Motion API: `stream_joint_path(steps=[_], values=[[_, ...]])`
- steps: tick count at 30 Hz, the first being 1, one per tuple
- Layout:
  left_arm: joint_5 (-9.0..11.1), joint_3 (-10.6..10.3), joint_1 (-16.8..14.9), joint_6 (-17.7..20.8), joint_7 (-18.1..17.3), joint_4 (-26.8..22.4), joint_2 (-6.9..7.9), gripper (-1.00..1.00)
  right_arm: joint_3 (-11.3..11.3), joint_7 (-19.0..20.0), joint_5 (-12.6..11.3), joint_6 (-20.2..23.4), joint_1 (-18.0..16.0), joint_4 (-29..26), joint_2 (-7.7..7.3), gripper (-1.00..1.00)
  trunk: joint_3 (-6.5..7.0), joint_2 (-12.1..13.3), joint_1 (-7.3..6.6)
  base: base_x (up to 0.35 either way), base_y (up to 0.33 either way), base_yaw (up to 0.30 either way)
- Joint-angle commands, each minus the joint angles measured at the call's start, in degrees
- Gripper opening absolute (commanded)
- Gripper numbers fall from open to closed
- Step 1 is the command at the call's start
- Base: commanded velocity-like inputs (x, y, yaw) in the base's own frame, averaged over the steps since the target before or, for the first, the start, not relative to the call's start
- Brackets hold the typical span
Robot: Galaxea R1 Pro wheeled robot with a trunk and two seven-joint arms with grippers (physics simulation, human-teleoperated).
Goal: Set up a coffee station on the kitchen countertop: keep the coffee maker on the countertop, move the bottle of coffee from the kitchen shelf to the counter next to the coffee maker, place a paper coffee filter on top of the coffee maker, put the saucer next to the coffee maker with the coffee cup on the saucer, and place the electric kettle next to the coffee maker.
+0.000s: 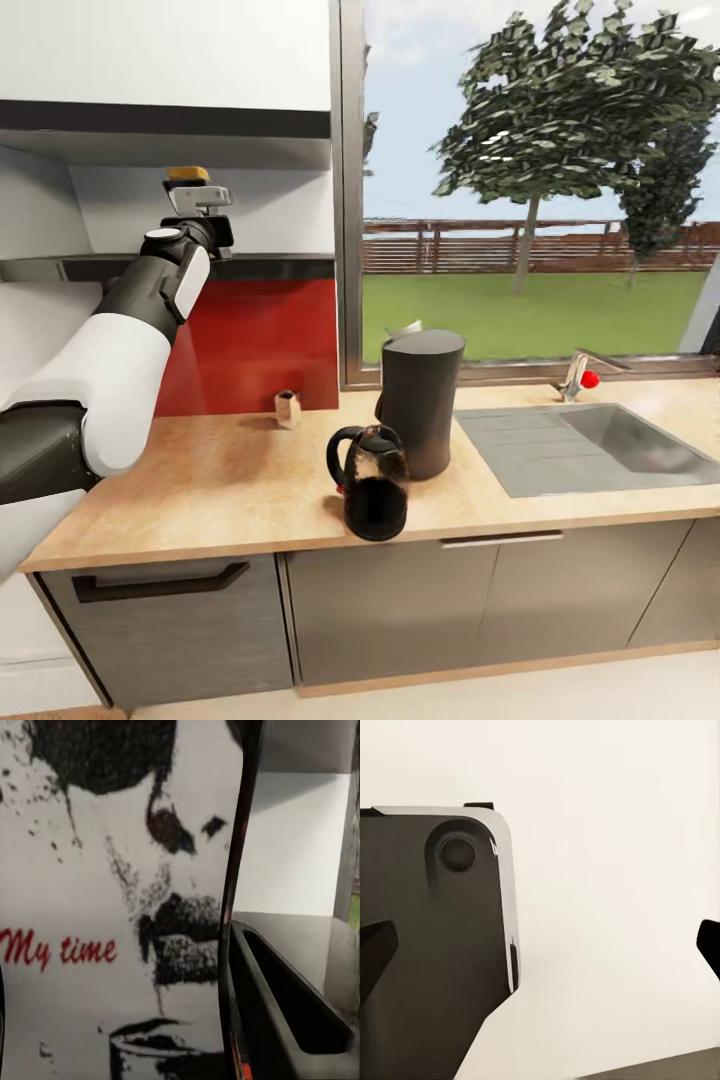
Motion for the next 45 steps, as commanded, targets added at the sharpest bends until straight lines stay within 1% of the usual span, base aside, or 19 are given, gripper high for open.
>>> stream_joint_path(steps=[1, 15, 17, 20, 22, 24, 26, 28, 29, 30, 34, 36, 38, 40, 42, 43, 44, 45], values=[[-0.42, 0.06, 0.01, 0.32, -0.09, -0.09, -0.02, -1.0, 0.2, -0.02, -0.5, -0.19, -0.02, 0.05, 0.0, 1.0, -0.02, -0.05, -0.01, -0.273, -0.168, 0.0], [-0.37, -0.04, 0.04, 0.32, -0.19, -0.44, 0.24, -1.0, 0.2, -0.02, -0.5, -0.23, -0.02, 0.05, 0.09, 1.0, -0.02, -0.05, -0.01, -0.261, -0.146, 0.0], [-0.3, -0.01, 0.1, 0.32, -0.27, -1.95, 0.36, -1.0, 0.2, -0.02, -0.51, -0.23, -0.02, 0.05, 0.09, 1.0, -0.02, -0.05, -0.01, -0.068, -0.037, 0.0], [-0.16, 0.0, 0.66, 0.38, -0.42, -5.54, 0.53, -1.0, 0.2, -0.02, -0.5, -0.23, -0.02, 0.05, 0.09, 1.0, -0.02, -0.05, -0.01, -0.023, -0.013, 0.0], [-0.08, 0.0, 2.04, 0.56, -0.58, -8.24, 0.6, -1.0, 0.2, -0.02, -0.51, -0.23, -0.02, 0.05, 0.09, 1.0, -0.02, -0.05, -0.01, -0.007, -0.004, 0.0], [-0.06, 0.04, 4.2, 1.91, -1.5, -12.12, 0.69, -1.0, 0.2, -0.02, -0.51, -0.23, -0.02, 0.05, 0.12, 1.0, -0.02, -0.05, -0.01, -0.003, -0.002, 0.0], [-0.21, 0.16, 7.18, 4.82, -3.88, -17.35, 0.79, -1.0, 0.2, -0.02, -0.51, -0.23, -0.02, 0.05, 0.15, 1.0, -0.02, -0.05, -0.01, -0.001, 0.0, 0.0], [-0.44, 0.35, 10.42, 7.82, -7.48, -22.87, 1.04, -1.0, 0.2, -0.02, -0.51, -0.23, -0.02, 0.05, 0.17, 1.0, -0.02, -0.05, -0.01, 0.0, 0.0, 0.0], [-0.5, 0.45, 11.93, 8.98, -9.37, -25.45, 1.45, -1.0, 0.2, -0.02, -0.51, -0.23, -0.02, 0.05, 0.17, 1.0, -0.02, -0.05, -0.01, 0.0, 0.0, 0.0], [-0.44, 0.51, 13.32, 9.89, -11.16, -27.82, 2.21, -1.0, 0.2, -0.02, -0.51, -0.23, -0.02, 0.05, 0.22, 1.0, -0.02, -0.05, -0.01, 0.0, 0.0, 0.0], [0.07, 0.65, 18.46, 12.64, -17.62, -35.97, 6.03, -1.0, 0.22, -0.02, -0.51, -0.23, -0.02, 0.05, 1.09, 1.0, -0.02, -0.05, -0.01, 0.0, 0.0, 0.0], [0.07, 0.78, 21.55, 14.22, -21.11, -39.76, 7.14, -1.0, 0.23, -0.02, -0.51, -0.23, -0.02, 0.03, 1.32, 1.0, -0.02, -0.05, -0.01, 0.0, 0.0, 0.0], [0.04, 1.41, 24.68, 15.33, -24.43, -43.44, 7.7, -1.0, 0.21, 0.0, -0.51, -0.23, -0.02, -0.01, 1.43, 1.0, -0.02, -0.05, -0.01, 0.0, 0.0, 0.0], [0.07, 3.14, 27.57, 15.88, -27.43, -46.71, 7.93, -1.0, 0.22, 0.04, -0.51, -0.23, -0.02, -0.03, 1.47, 1.0, -0.02, -0.05, -0.01, 0.0, 0.0, 0.0], [0.09, 5.7, 30.52, 16.15, -30.78, -49.33, 8.02, -1.0, 0.23, 0.06, -0.51, -0.23, -0.02, -0.03, 1.58, 1.0, -0.02, -0.05, -0.01, 0.0, 0.0, 0.0], [0.09, 7.11, 32.13, 16.21, -32.74, -50.3, 8.05, -1.0, 0.22, 0.06, -0.51, -0.23, -0.02, -0.04, 1.64, 1.0, -0.02, -0.05, -0.01, 0.0, 0.0, 0.0], [0.08, 7.8, 32.93, 16.22, -33.73, -50.67, 8.05, -1.0, 0.21, 0.06, -0.51, -0.23, -0.02, -0.04, 1.67, 1.0, -0.02, -0.05, -0.01, 0.0, 0.0, 0.0], [0.05, 9.15, 34.54, 16.2, -35.62, -51.19, 8.07, -1.0, 0.21, 0.06, -0.51, -0.23, -0.02, -0.04, 1.7, 1.0, -0.02, -0.05, -0.01, 0.0, 0.0, 0.0]])
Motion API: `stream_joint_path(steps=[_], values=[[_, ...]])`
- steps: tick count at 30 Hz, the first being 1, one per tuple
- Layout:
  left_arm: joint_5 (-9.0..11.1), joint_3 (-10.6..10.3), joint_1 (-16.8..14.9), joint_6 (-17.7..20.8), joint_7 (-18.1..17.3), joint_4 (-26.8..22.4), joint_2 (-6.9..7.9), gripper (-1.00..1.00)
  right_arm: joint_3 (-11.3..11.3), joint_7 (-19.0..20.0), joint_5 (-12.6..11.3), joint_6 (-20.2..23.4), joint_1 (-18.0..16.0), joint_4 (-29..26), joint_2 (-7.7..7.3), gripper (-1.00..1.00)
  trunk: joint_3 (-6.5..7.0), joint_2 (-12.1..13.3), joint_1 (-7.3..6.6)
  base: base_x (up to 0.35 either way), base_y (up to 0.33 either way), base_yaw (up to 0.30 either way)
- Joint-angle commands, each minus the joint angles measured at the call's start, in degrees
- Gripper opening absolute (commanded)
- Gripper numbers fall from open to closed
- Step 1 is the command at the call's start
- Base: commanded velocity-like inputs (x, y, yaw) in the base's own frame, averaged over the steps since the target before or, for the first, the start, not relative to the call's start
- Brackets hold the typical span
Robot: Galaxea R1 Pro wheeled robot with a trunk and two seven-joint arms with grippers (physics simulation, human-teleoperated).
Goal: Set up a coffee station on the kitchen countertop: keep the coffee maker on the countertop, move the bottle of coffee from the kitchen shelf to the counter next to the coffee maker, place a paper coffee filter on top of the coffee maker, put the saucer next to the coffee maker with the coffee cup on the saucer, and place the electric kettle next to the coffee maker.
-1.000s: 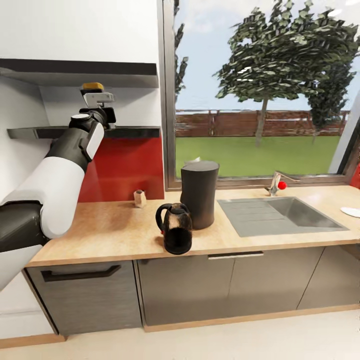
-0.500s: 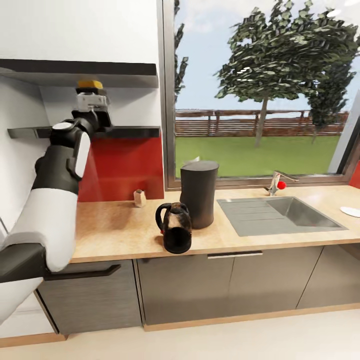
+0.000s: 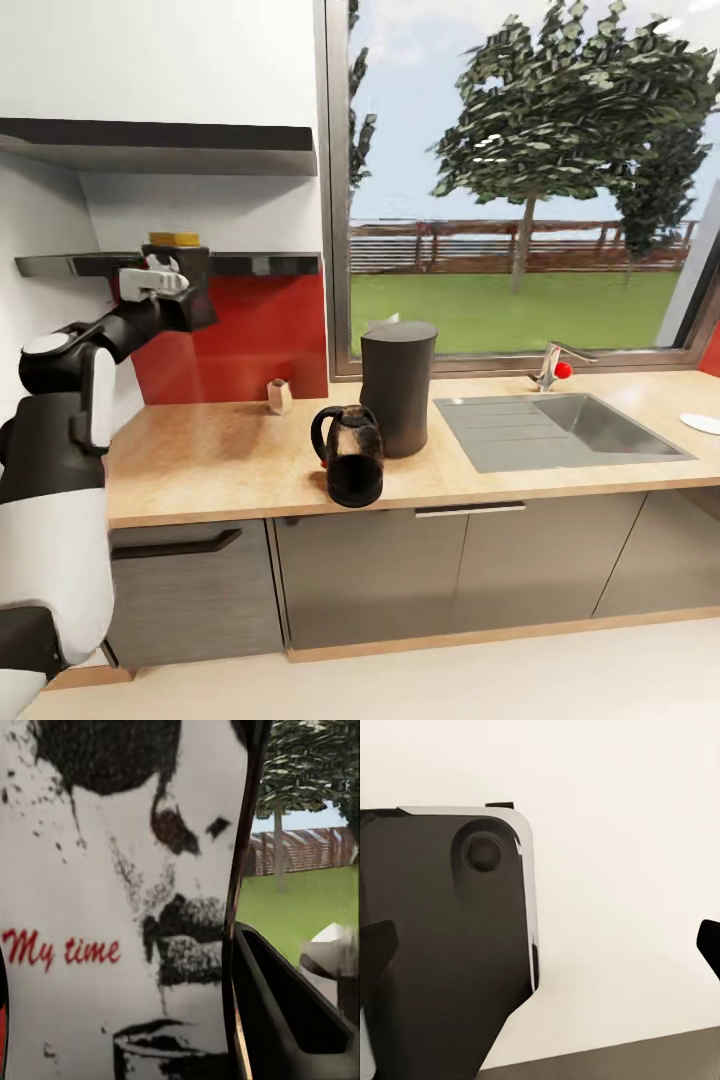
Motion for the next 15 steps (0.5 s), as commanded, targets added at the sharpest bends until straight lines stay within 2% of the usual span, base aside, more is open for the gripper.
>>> stream_joint_path(steps=[1, 4, 7, 11, 15], values=[[-0.09, 1.99, 2.48, -0.06, -2.99, -0.55, -0.02, -1.0, 0.2, -0.03, -0.49, -0.2, -0.02, 0.05, 0.07, 1.0, -0.01, -0.03, 0.03, 0.0, 0.0, 0.0], [-0.23, 4.73, 7.39, -0.6, -5.61, -0.86, -0.01, -1.0, 0.26, -0.01, -0.49, -0.2, -0.02, 0.05, 0.13, 1.0, -0.01, -0.03, 0.03, 0.0, 0.0, 0.0], [-0.52, 5.83, 11.79, -1.93, -6.13, -0.58, -0.01, -1.0, 0.23, 0.06, -0.51, -0.2, -0.02, -0.65, 0.15, 1.0, -0.01, -0.03, 0.03, 0.0, 0.0, 0.0], [-0.69, 6.09, 16.37, -9.06, -4.85, 2.03, -0.22, -1.0, 0.2, 0.13, -0.57, -0.23, -0.02, -1.89, 0.28, 1.0, -0.01, -0.03, 0.03, 0.0, 0.0, 0.0], [-0.72, 6.12, 18.13, -14.95, -1.21, 8.23, -0.49, -1.0, 0.2, 0.15, -0.58, -0.37, -0.02, -2.22, 0.86, 1.0, -0.01, -0.03, 0.03, 0.0, 0.0, 0.0]])
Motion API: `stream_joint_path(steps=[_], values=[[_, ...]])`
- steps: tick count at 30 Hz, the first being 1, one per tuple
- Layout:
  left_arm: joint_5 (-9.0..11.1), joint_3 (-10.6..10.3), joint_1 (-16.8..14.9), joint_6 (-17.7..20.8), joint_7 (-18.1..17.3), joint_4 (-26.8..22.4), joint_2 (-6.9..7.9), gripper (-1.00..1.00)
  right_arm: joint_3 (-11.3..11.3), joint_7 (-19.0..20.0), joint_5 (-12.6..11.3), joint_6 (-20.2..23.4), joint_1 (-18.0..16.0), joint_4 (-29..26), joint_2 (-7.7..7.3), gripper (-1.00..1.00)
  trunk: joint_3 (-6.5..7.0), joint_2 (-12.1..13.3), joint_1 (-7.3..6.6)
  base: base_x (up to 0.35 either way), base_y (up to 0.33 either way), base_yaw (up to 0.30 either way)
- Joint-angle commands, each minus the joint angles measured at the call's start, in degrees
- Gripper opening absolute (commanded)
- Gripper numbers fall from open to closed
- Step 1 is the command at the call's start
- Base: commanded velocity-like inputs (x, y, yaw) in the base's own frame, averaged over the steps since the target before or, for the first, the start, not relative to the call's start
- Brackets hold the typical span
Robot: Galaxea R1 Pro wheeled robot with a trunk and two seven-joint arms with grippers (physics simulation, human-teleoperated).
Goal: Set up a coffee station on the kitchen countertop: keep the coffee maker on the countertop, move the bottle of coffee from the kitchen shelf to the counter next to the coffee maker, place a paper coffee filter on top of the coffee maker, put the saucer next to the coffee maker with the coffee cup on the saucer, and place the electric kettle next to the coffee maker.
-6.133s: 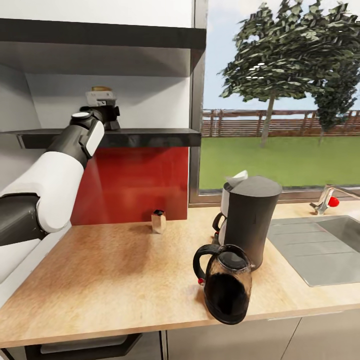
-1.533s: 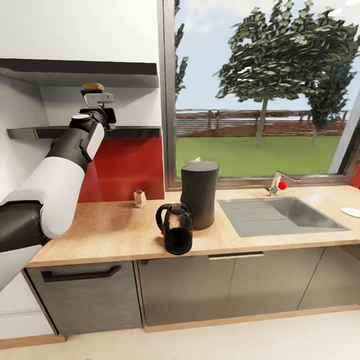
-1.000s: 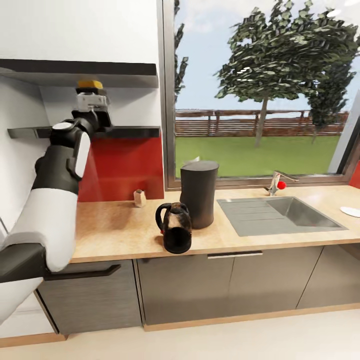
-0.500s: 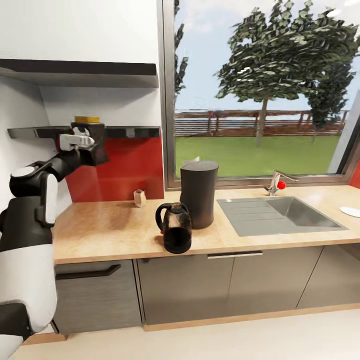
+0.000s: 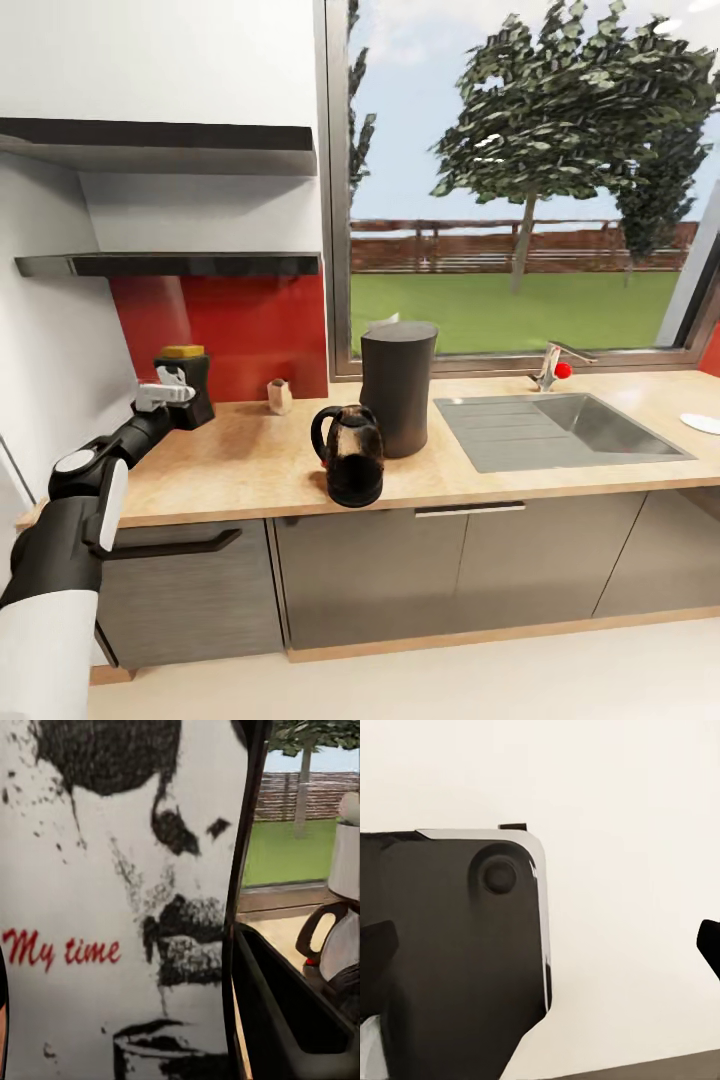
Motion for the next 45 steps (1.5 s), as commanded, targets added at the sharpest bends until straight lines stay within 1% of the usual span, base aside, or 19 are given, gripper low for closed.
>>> stream_joint_path(steps=[1, 2, 4, 5, 7, 10, 15, 17, 19, 22, 27, 30, 35, 36, 38, 40, 41, 42, 45], values=[[0.05, 0.12, 0.21, -1.3, 0.62, 1.65, -0.11, -1.0, 0.19, -0.02, -0.5, -0.42, -0.02, -0.02, 0.06, 1.0, -0.01, -0.06, 0.02, 0.0, 0.0, 0.0], [0.05, 0.46, 0.55, -1.55, 1.05, 1.94, -0.43, -1.0, -0.14, -0.28, -0.59, -0.74, -0.02, -0.35, 0.39, 1.0, -0.02, -0.06, 0.02, 0.0, 0.0, 0.0], [0.46, 1.11, 1.21, -2.14, 1.96, 2.62, -0.36, -1.0, -0.29, -0.24, -0.59, -1.38, -0.02, -1.0, 0.97, 1.0, -0.02, -0.06, 0.02, 0.0, 0.0, 0.0], [0.46, 1.44, 1.53, -2.44, 2.43, 2.96, -0.36, -1.0, -0.29, -0.24, -0.59, -1.7, -0.02, -1.32, 0.97, 1.0, -0.02, -0.06, 0.02, 0.0, 0.0, 0.0], [-0.15, 1.2, 2.19, -3.02, 2.02, 3.64, -0.2, -1.0, -0.22, -0.21, -0.59, -2.35, -0.02, -1.97, 1.12, 1.0, -0.02, -0.06, 0.02, 0.0, 0.0, 0.0], [-0.32, 1.15, 3.18, -1.89, 1.43, 2.97, -0.17, -1.0, -0.18, -0.19, -0.51, -3.31, -0.02, -2.87, 1.33, 1.0, -0.02, -0.06, 0.02, 0.0, 0.0, 0.0], [0.09, 0.41, 4.83, -0.14, 0.43, 4.07, -0.08, -1.0, -0.18, -0.19, -0.43, -3.87, -0.02, -4.49, 1.39, 1.0, -0.02, -0.06, 0.02, 0.0, 0.0, 0.0], [0.15, 0.18, 5.5, -0.18, 0.03, 4.18, -0.2, -1.0, -0.21, -0.19, -0.42, -3.88, -0.02, -5.08, 1.4, 1.0, -0.02, -0.06, 0.02, 0.0, 0.0, 0.0], [0.21, 0.19, 6.16, -0.02, -0.36, 3.96, 0.0, -1.0, -0.22, -0.19, -0.42, -3.9, -0.02, -5.13, 1.4, 1.0, -0.02, -0.06, 0.02, 0.0, 0.0, 0.0], [0.34, 0.86, 7.13, 0.44, -0.93, 3.28, 0.31, -1.0, -0.17, -0.19, -0.42, -3.9, -0.02, -5.09, 1.4, 1.0, -0.02, -0.06, 0.02, 0.0, 0.0, 0.0], [0.45, 2.46, 7.48, 2.24, -1.87, 1.68, 0.4, -1.0, -0.16, -0.19, -0.42, -3.9, -0.02, -5.01, 1.4, 1.0, -0.02, -0.06, 0.02, 0.0, 0.0, 0.0], [0.54, 2.69, 8.45, 3.22, -2.45, 1.09, -0.04, -1.0, -0.16, -0.19, -0.42, -3.9, -0.02, -4.99, 1.4, 1.0, -0.02, -0.06, 0.02, 0.0, 0.0, 0.0], [0.56, 2.26, 10.12, 3.15, -3.46, 1.17, -1.35, -1.0, -0.16, -0.19, -0.42, -3.9, -0.02, -4.98, 1.42, 1.0, -0.02, -0.06, 0.02, 0.0, 0.0, 0.0], [0.55, 1.83, 11.73, 2.96, -43.0, 1.19, -2.01, -1.0, -0.16, -0.21, -0.42, -3.9, -0.02, -4.98, 1.41, 1.0, -0.02, -0.06, 0.02, 0.0, 0.0, 0.0], [0.48, 1.05, 12.57, 2.72, -43.97, 1.2, -2.97, -1.0, -0.16, -0.23, -0.46, -3.9, -0.02, -4.98, 1.4, 1.0, -0.02, -0.06, 0.02, 0.0, 0.0, 0.0], [0.46, -0.31, 13.25, 2.59, -44.37, 1.2, -3.59, -1.0, -0.16, -0.23, -0.49, -3.9, -0.02, -4.98, 1.4, 1.0, -0.02, -0.06, 0.02, 0.0, 0.0, 0.0], [0.47, -1.32, 13.46, 2.54, -44.46, 1.2, -3.76, -1.0, -0.16, -0.25, -0.49, -3.9, -0.02, -4.98, 1.4, 1.0, -0.02, -0.06, 0.02, 0.0, 0.0, 0.0], [0.47, -3.32, 13.66, 2.31, -44.55, 1.2, -3.9, -1.0, -0.19, -0.26, -0.5, -3.9, -0.02, -4.98, 1.4, 1.0, -0.02, -0.06, 0.02, 0.0, 0.0, 0.0], [0.54, -7.18, 13.86, 0.6, -44.58, 1.27, -4.02, -1.0, -0.23, -0.27, -0.5, -3.9, -0.02, -4.98, 1.42, 1.0, -0.02, -0.06, 0.02, 0.0, 0.0, 0.0]])
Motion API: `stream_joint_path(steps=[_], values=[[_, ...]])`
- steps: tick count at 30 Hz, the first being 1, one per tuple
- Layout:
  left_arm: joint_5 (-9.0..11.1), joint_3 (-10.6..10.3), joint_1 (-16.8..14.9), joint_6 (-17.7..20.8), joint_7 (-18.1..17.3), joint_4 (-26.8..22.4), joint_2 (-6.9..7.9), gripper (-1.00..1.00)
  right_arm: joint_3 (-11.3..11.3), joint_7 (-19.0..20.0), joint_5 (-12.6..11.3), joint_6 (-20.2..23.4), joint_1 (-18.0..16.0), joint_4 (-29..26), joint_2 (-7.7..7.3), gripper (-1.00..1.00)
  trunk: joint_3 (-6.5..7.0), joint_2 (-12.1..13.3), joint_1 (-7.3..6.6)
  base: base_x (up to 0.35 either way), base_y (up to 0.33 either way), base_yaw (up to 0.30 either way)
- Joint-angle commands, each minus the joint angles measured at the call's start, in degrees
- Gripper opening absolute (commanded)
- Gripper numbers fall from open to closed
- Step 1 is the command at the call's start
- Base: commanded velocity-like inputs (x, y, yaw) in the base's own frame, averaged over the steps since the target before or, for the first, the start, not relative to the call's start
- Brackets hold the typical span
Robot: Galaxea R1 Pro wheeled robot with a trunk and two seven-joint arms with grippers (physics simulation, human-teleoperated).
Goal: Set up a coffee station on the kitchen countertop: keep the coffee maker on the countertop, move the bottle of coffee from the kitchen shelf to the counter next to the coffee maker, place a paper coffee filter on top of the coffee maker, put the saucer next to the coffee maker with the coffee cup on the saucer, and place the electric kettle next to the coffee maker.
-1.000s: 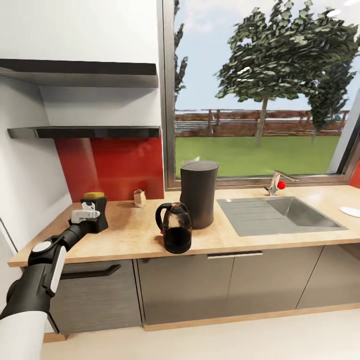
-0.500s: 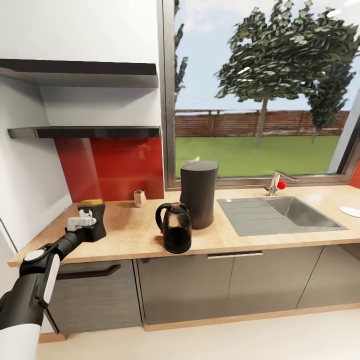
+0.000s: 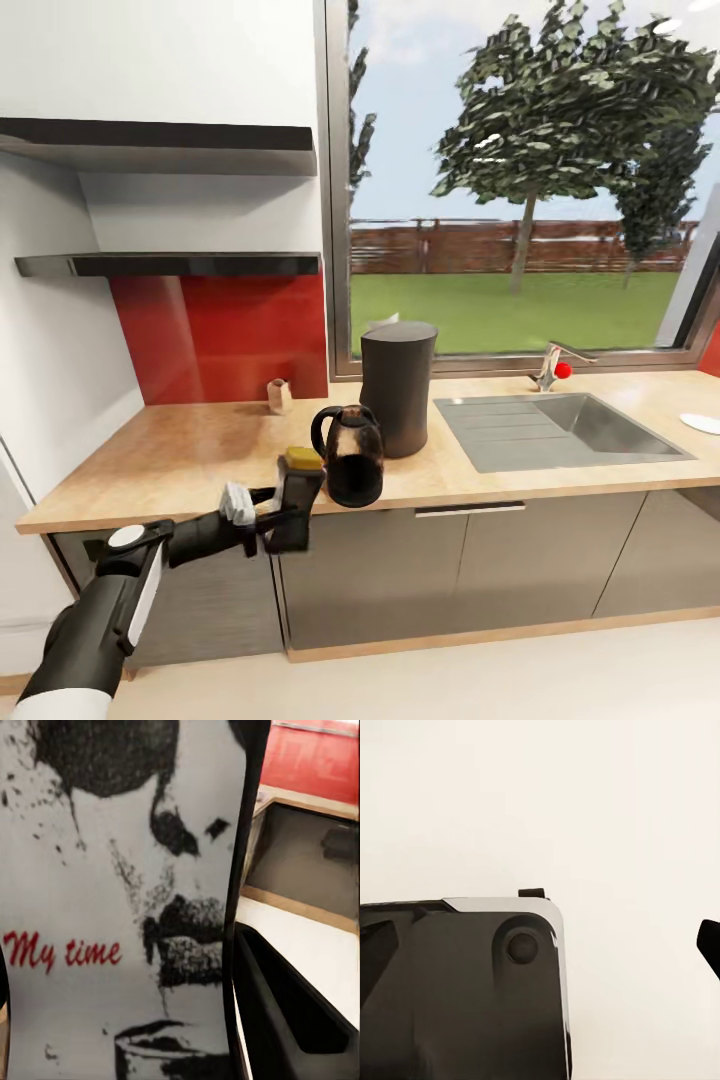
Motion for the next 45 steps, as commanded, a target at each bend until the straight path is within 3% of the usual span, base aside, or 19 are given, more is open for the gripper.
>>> stream_joint_path(steps=[1, 4, 9, 15, 27, 45], values=[[-0.27, -0.82, 0.01, -0.3, -0.45, -0.03, -0.06, -1.0, 0.14, -0.02, -0.5, -0.21, -0.02, 0.05, -0.01, 1.0, -0.02, -0.04, 0.02, 0.0, 0.0, 0.0], [0.02, -2.83, 0.09, -1.3, -0.48, -0.03, -0.39, -1.0, 0.08, -0.02, -0.5, -0.21, -0.02, 0.05, -0.03, 1.0, -0.02, -0.04, 0.02, 0.0, 0.0, 0.0], [0.24, -6.19, 0.11, -1.95, -0.43, 0.05, -2.97, -1.0, 0.04, -0.02, -0.5, -0.21, -0.02, 0.01, -0.03, 1.0, -0.02, -0.04, 0.02, 0.0, 0.0, -0.017], [0.2, -8.56, 0.12, -4.13, -0.09, 1.98, -5.47, -1.0, -0.03, -0.02, -0.5, -0.21, -0.02, -0.03, -0.03, 1.0, -0.02, -0.04, 0.02, 0.0, 0.0, -0.214], [0.25, -8.91, 0.12, -4.58, 0.43, 2.26, -5.99, -1.0, -0.03, -0.02, -0.5, -0.21, -0.02, 0.0, -0.03, 1.0, -0.02, -0.04, 0.02, 0.027, -0.02, -0.262], [0.25, -8.98, 0.12, -4.57, 1.53, 2.27, -6.02, -1.0, 0.05, -0.02, -0.5, -0.21, -0.02, -0.04, 0.03, 1.0, -0.02, -0.04, 0.02, 0.227, -0.185, -0.264]])
